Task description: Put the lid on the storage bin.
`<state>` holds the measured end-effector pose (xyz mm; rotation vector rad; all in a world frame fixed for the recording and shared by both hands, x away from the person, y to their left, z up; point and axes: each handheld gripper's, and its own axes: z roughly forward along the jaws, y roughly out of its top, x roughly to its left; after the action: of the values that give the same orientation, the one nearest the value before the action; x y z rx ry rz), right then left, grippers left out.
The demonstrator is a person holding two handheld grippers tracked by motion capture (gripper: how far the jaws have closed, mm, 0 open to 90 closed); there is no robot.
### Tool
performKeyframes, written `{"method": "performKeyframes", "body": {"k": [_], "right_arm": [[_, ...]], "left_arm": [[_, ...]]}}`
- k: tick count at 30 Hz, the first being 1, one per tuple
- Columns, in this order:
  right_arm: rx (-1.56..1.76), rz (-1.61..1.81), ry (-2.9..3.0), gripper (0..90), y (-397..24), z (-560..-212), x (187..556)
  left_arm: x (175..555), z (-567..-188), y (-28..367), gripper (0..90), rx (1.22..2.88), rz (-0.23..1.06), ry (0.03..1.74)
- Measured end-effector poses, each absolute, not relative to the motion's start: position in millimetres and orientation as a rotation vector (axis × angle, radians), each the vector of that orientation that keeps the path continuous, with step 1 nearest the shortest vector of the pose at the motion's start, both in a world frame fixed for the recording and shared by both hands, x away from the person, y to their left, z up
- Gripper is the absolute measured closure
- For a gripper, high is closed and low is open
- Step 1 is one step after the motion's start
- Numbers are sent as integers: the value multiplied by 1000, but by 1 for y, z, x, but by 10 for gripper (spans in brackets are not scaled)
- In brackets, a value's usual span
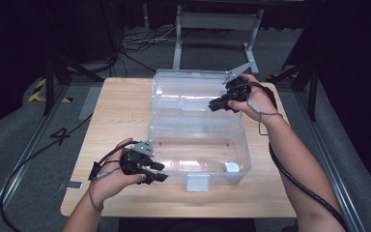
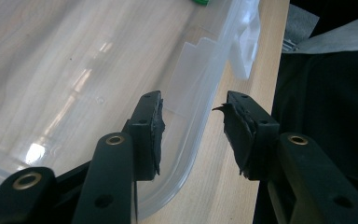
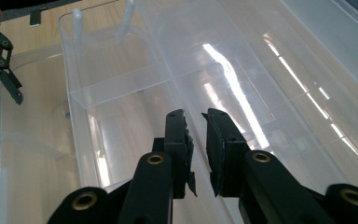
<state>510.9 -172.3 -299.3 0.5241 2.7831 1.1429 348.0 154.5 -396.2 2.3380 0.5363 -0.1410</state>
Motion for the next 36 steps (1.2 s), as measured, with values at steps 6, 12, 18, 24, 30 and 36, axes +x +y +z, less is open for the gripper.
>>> {"method": "performKeyframes", "body": {"k": [6, 12, 18, 24, 30, 36], "right_arm": [[526, 1146, 2781, 789, -172, -300, 511], [525, 1146, 2781, 789, -172, -300, 511], [528, 1150, 2779, 796, -172, -300, 509], [516, 1166, 2782, 814, -172, -300, 508], [493, 1177, 2759, 826, -172, -301, 503], [471, 1200, 2745, 835, -174, -302, 500]], "left_arm": [[348, -398, 153, 682, 2375, -124, 521], [346, -398, 152, 749, 2385, -93, 484], [346, -398, 150, 761, 2394, -83, 483], [345, -398, 150, 758, 2393, -88, 496], [345, -398, 150, 757, 2395, -88, 497], [345, -398, 150, 756, 2393, -85, 506]]}}
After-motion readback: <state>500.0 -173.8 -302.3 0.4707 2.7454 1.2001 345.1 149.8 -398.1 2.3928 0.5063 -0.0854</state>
